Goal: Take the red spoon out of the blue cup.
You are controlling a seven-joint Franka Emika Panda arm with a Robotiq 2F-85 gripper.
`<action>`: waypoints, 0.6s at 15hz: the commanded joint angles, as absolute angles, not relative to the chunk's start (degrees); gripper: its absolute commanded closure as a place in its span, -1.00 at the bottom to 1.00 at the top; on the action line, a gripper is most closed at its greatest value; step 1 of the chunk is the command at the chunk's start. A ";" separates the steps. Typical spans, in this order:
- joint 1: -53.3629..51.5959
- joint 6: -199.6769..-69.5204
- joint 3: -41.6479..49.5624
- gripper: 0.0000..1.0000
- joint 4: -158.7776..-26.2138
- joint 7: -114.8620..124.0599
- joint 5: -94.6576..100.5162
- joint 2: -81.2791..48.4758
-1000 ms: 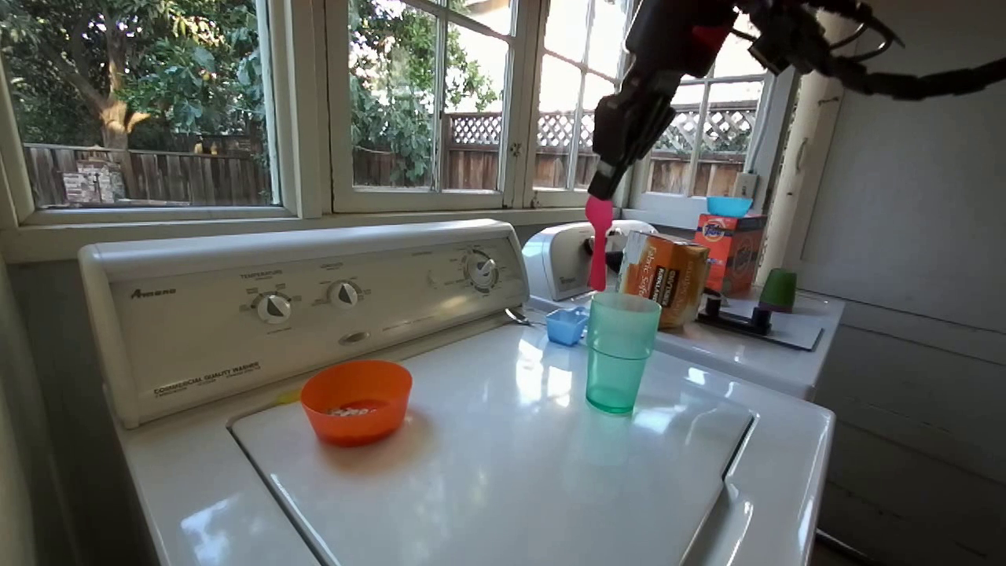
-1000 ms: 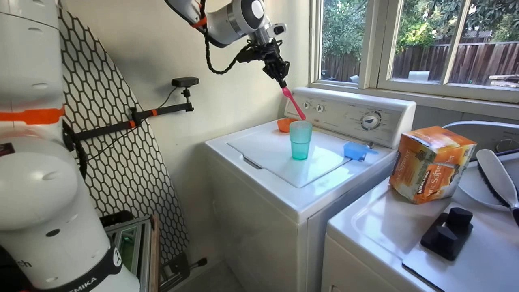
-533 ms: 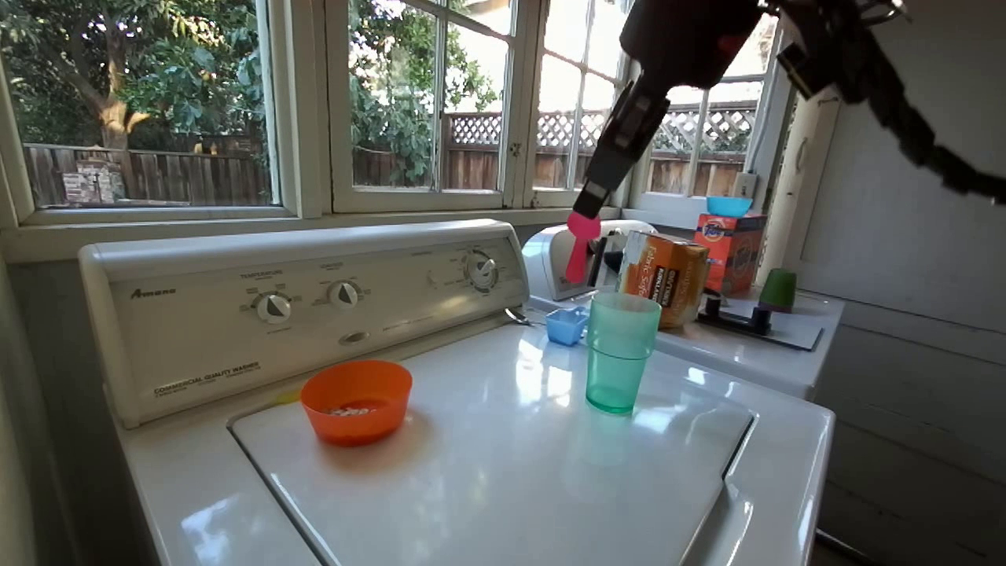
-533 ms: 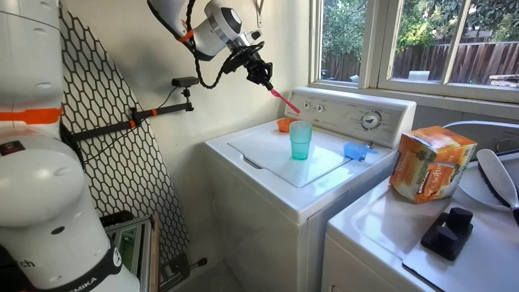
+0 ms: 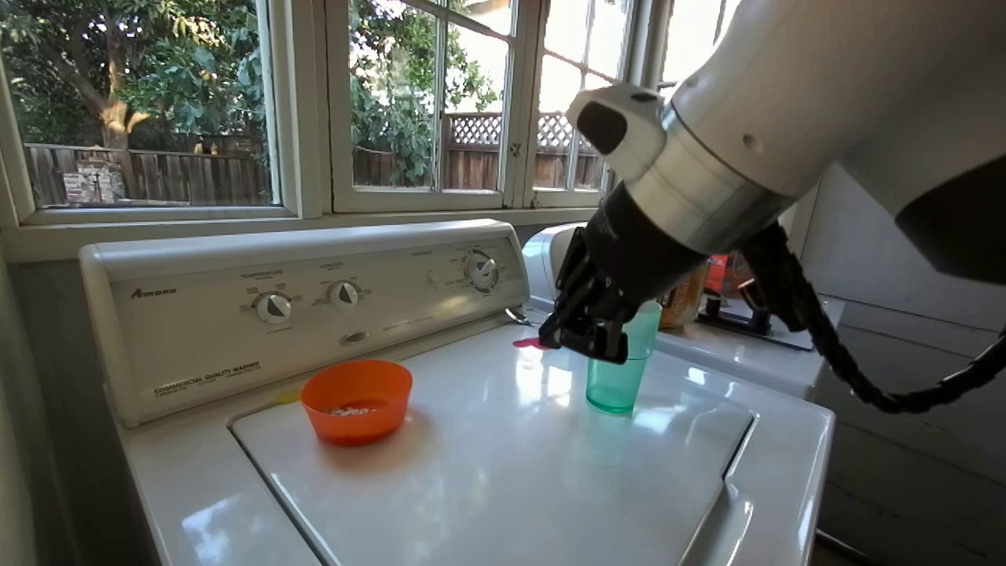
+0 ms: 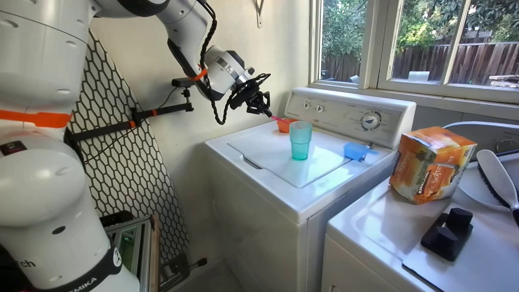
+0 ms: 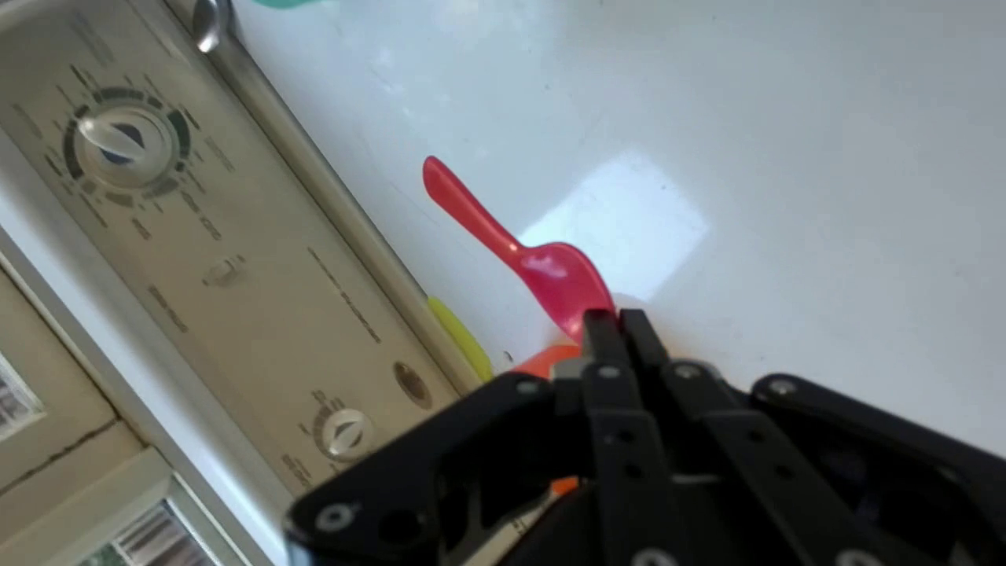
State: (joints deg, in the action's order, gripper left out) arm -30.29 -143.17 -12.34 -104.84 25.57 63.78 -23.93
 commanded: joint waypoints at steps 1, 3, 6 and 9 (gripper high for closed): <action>-29.91 -149.93 -12.12 0.98 -104.99 25.99 72.32 -27.09; -29.52 -151.95 -12.16 0.98 -104.79 25.94 75.12 -28.58; -29.68 -154.91 -11.08 0.98 -104.82 26.33 78.89 -30.21; -29.17 -155.74 -11.27 0.40 -105.09 25.32 77.63 -30.84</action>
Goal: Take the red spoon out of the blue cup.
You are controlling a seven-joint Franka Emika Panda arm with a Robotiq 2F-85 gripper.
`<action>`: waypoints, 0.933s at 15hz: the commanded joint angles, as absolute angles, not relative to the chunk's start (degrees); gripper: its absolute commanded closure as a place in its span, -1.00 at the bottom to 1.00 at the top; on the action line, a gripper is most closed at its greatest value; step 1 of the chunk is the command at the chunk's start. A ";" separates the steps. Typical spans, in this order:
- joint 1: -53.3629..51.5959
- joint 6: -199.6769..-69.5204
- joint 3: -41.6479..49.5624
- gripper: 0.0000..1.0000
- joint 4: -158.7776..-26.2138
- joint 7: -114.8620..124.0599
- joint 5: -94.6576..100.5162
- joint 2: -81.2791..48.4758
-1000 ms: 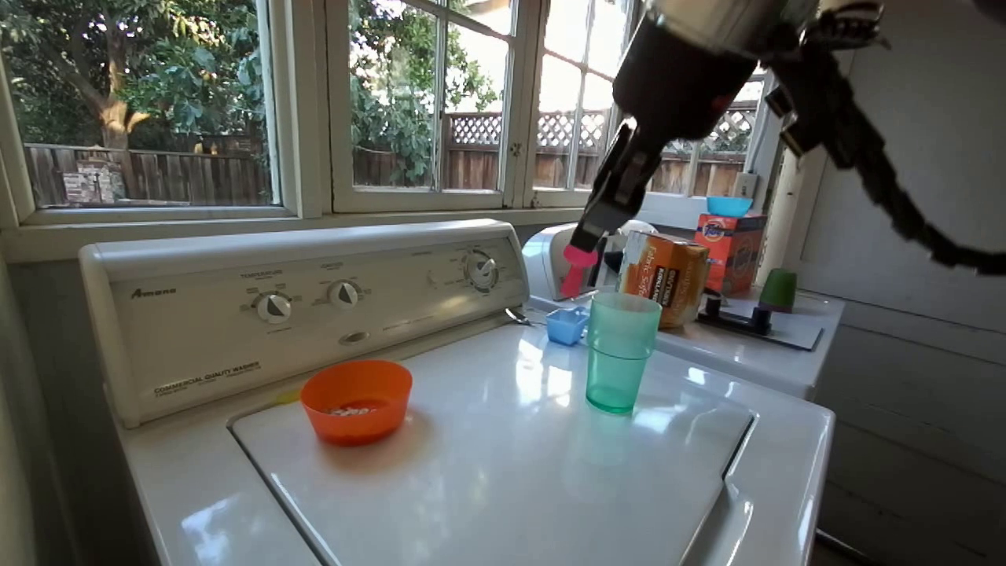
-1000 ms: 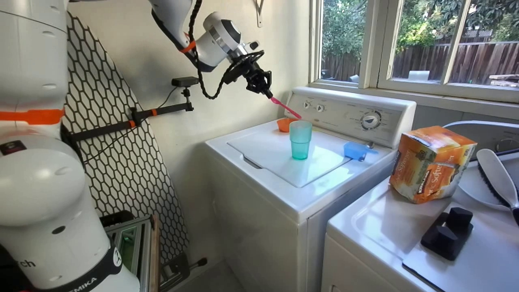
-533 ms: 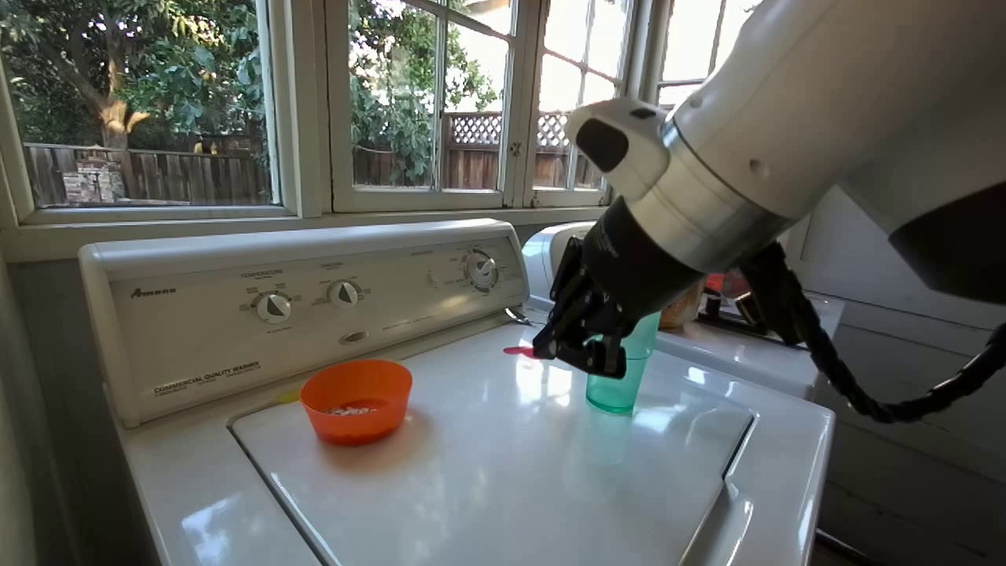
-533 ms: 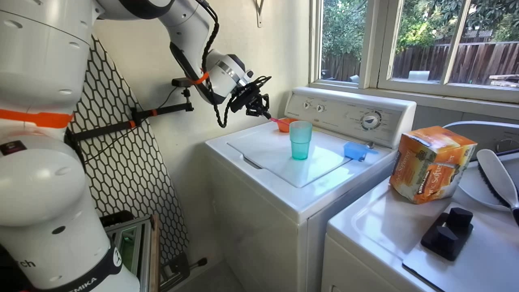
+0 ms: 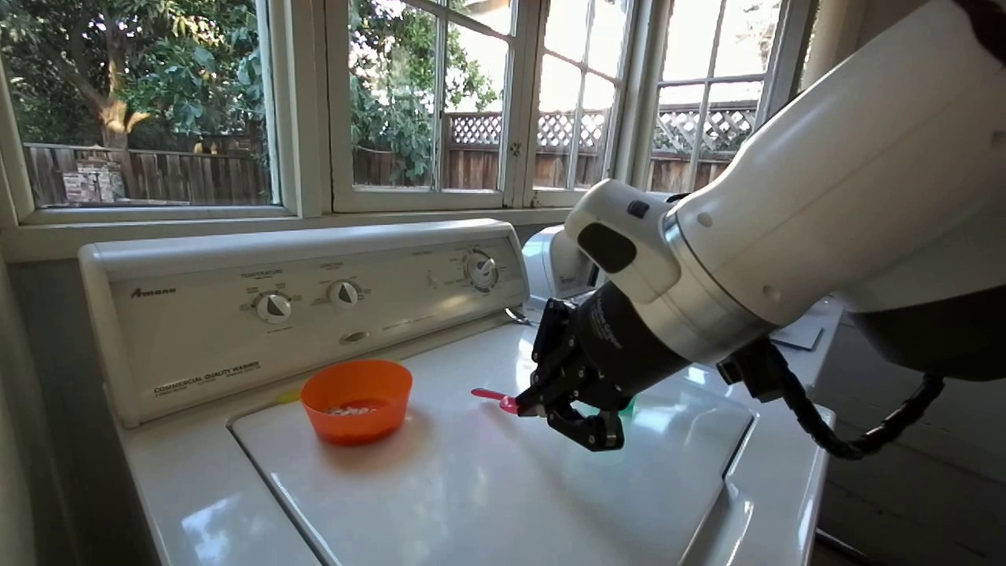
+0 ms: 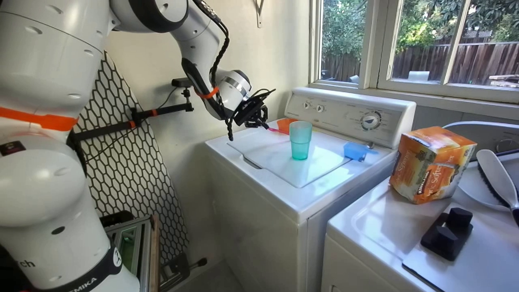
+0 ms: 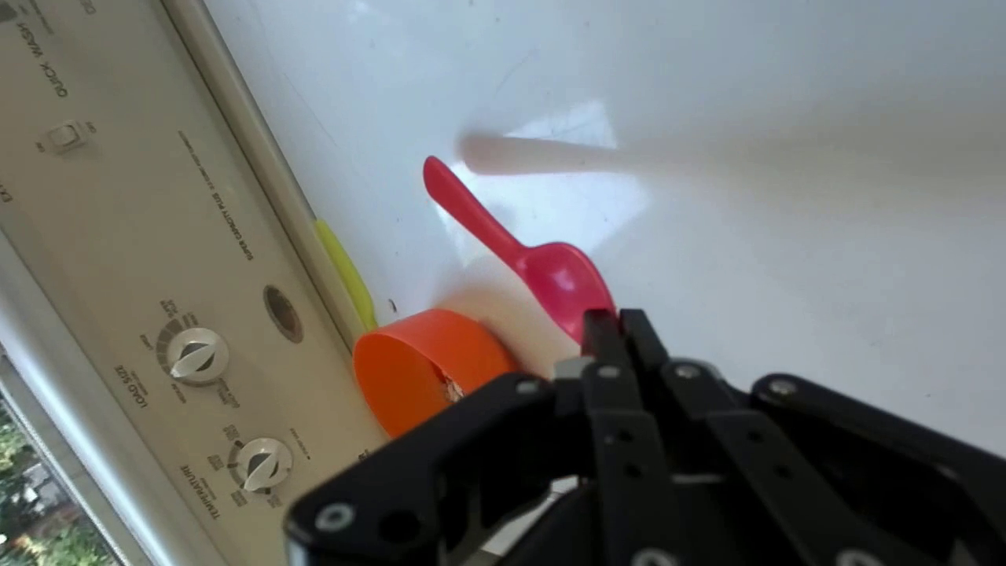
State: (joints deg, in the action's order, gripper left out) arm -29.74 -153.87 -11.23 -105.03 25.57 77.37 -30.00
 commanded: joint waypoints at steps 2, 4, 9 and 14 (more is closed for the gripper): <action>-27.20 -154.79 -13.60 0.29 -104.96 23.56 73.48 -30.25; -26.16 -154.16 -14.85 -0.02 -104.81 21.76 68.90 -28.92; -19.48 -141.41 -23.15 -0.77 -104.34 12.05 46.14 -21.24; -13.56 -118.26 -29.30 -1.00 -97.16 2.19 23.45 -12.70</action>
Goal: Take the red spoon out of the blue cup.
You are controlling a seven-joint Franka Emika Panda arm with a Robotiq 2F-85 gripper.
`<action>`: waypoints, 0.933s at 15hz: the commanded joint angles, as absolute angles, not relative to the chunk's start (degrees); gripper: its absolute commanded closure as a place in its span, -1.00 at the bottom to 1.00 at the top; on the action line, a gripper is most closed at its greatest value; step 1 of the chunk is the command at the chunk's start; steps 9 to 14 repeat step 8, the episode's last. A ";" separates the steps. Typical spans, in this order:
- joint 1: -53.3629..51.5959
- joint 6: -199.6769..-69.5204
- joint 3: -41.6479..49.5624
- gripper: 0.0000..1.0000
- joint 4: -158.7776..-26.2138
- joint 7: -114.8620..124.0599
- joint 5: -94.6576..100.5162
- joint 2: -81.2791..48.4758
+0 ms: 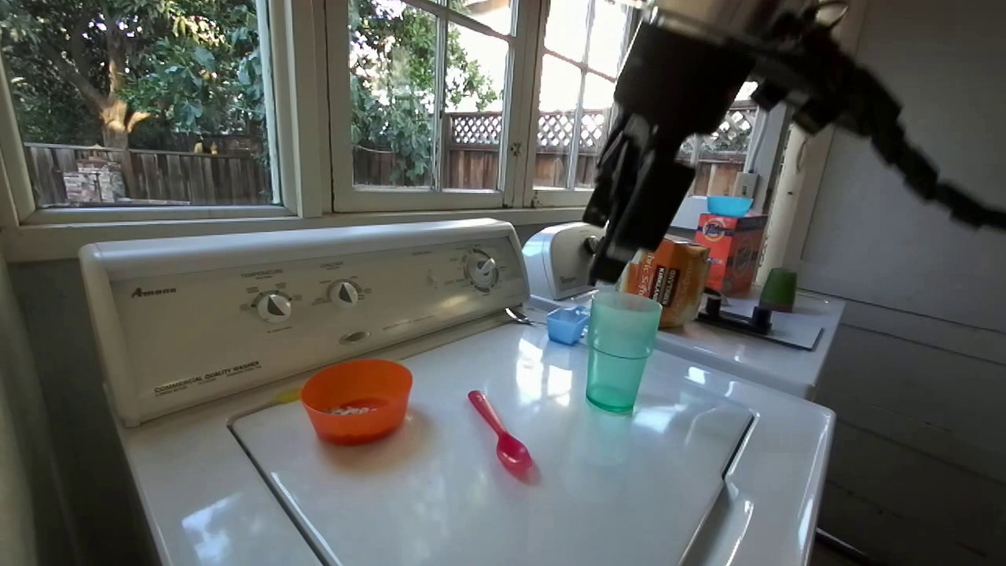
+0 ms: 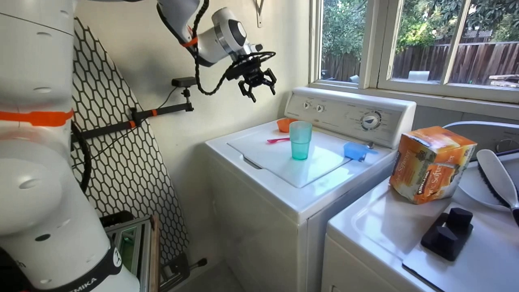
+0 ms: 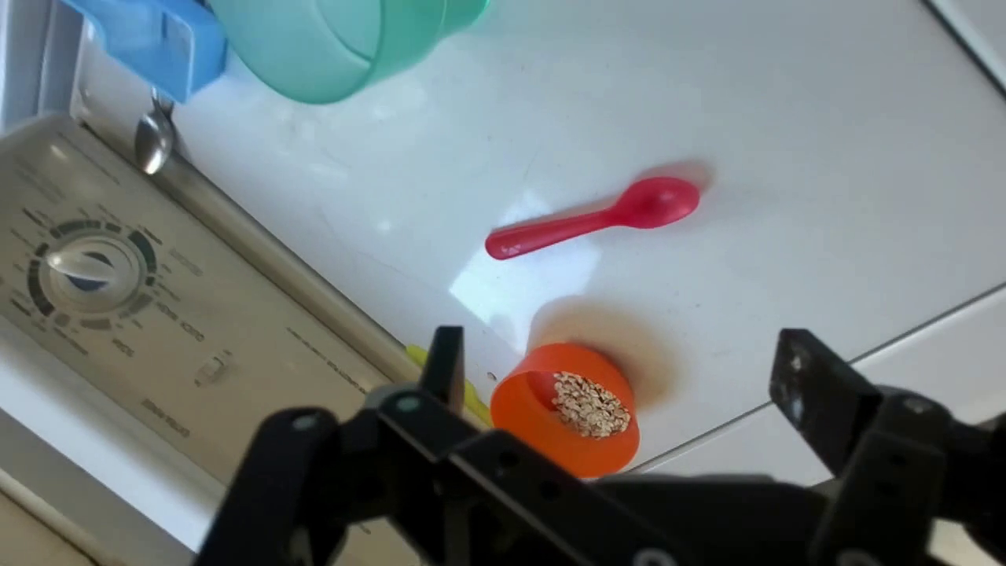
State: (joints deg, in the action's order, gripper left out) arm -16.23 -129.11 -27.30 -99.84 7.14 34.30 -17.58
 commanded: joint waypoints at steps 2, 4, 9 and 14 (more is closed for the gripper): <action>-15.19 -110.58 -24.47 -0.99 -94.18 -1.08 14.82 -9.21; -13.57 -105.26 -21.97 -1.00 -93.05 -3.06 7.67 -6.19; -16.71 -108.12 -20.38 -1.00 -92.52 -1.62 12.60 -7.35; -16.71 -108.12 -20.38 -1.00 -92.52 -1.62 12.60 -7.35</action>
